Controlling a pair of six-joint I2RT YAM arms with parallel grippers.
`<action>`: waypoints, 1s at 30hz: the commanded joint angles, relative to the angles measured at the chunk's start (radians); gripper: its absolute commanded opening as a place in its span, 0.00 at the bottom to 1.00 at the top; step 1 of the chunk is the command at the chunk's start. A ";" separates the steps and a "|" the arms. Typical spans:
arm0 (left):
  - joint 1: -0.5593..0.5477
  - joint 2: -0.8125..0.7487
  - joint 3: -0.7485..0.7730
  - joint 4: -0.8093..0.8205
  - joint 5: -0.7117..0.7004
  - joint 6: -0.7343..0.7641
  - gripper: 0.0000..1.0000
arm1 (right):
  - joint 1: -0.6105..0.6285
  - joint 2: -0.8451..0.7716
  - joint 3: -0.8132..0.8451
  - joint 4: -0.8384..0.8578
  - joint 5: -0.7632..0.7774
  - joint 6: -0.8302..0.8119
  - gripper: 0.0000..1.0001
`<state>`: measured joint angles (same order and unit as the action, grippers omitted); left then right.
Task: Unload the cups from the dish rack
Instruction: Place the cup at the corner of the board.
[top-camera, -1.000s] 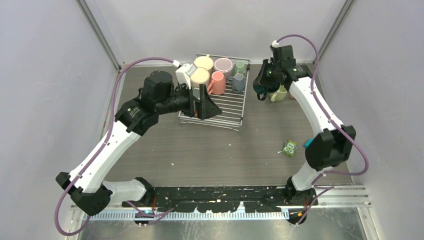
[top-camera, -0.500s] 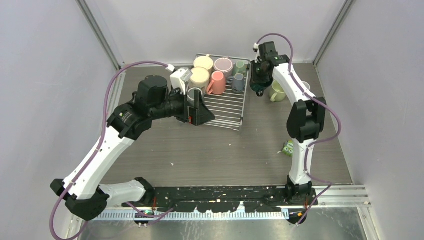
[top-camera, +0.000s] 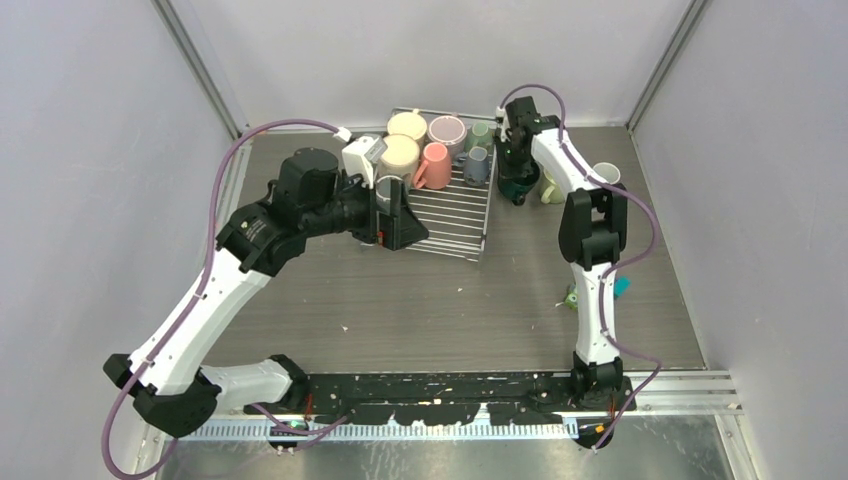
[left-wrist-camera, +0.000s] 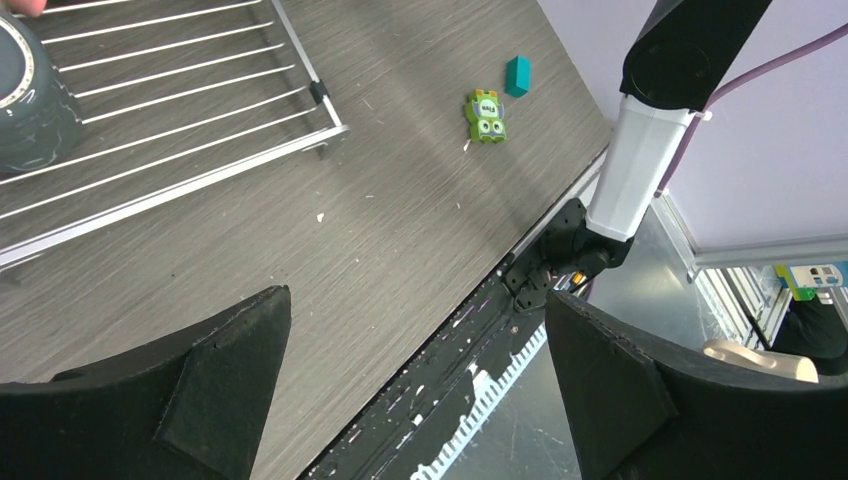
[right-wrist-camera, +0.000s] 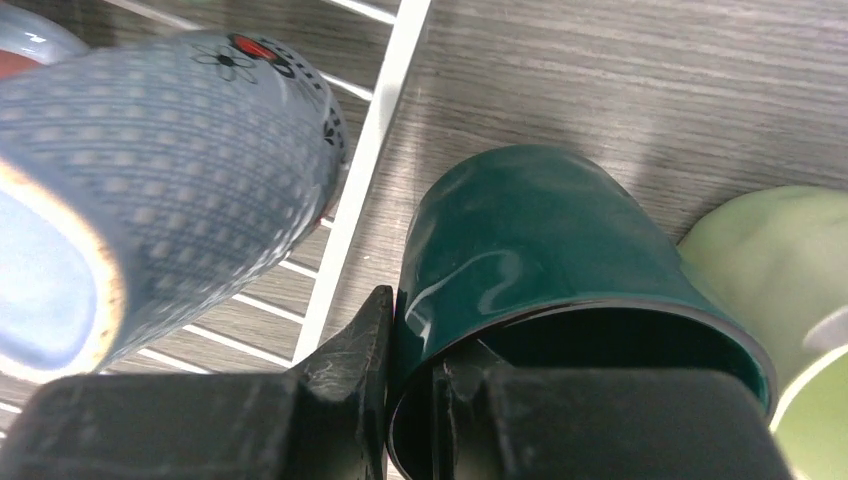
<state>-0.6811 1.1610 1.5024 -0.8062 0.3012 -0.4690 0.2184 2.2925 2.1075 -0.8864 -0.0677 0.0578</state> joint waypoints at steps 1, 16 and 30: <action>-0.001 0.006 0.039 0.001 -0.011 0.014 1.00 | -0.007 -0.008 0.067 -0.008 0.039 -0.030 0.01; 0.000 0.025 0.045 -0.001 -0.011 0.009 1.00 | -0.007 0.041 0.132 -0.101 0.065 -0.038 0.09; 0.000 0.019 0.038 0.001 -0.010 0.004 1.00 | 0.001 0.059 0.159 -0.144 0.064 -0.031 0.21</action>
<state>-0.6811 1.1877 1.5055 -0.8089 0.2951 -0.4671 0.2138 2.3795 2.1883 -1.0183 -0.0231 0.0341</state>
